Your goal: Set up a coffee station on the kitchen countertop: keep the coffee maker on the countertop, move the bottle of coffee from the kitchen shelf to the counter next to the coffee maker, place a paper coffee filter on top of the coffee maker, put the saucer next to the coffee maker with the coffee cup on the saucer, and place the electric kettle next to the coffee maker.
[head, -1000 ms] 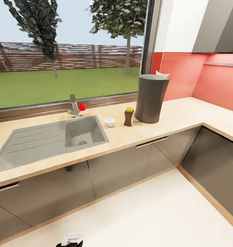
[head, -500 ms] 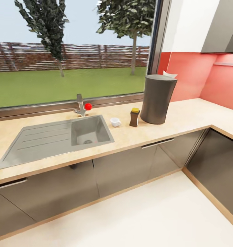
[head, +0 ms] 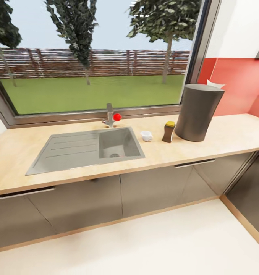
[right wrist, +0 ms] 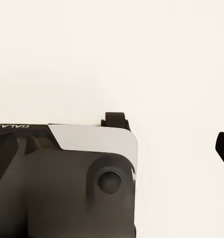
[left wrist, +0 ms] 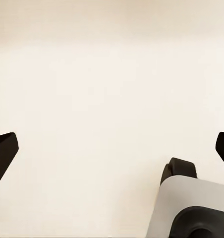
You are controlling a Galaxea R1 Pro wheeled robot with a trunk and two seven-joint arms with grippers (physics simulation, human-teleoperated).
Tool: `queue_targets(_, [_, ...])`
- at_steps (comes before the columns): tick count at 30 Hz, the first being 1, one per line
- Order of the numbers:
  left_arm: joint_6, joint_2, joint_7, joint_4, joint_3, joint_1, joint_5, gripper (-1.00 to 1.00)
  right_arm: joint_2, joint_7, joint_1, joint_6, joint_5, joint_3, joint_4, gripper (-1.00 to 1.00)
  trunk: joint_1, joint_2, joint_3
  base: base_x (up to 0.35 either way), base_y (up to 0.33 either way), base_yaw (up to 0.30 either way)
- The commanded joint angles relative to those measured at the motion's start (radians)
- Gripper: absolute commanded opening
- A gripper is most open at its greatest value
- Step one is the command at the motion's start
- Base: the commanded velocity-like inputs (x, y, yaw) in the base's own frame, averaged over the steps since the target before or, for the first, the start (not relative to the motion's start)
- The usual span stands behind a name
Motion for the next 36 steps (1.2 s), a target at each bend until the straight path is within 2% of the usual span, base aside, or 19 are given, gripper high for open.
queue_targets(1, [-0.003,0.000,0.001,0.001,-0.001,-0.001,0.004,1.00,-0.001,-0.007,0.000,0.006,-0.007,0.009,-0.004,1.00,0.000,-0.001,-0.001,-0.077,0.240,0.272])
queue_targets(11, [-0.003,0.000,0.001,0.001,-0.002,-0.001,0.004,1.00,-0.001,-0.007,0.000,0.006,-0.007,0.009,-0.003,1.00,0.000,-0.001,-0.001,-0.006,0.320,0.272])
queue_targets(36, [-0.003,-0.002,0.000,0.001,-0.003,-0.001,0.005,1.00,0.000,-0.007,0.000,0.006,-0.007,0.009,-0.002,1.00,0.000,-0.001,-0.001,0.089,0.348,0.272])
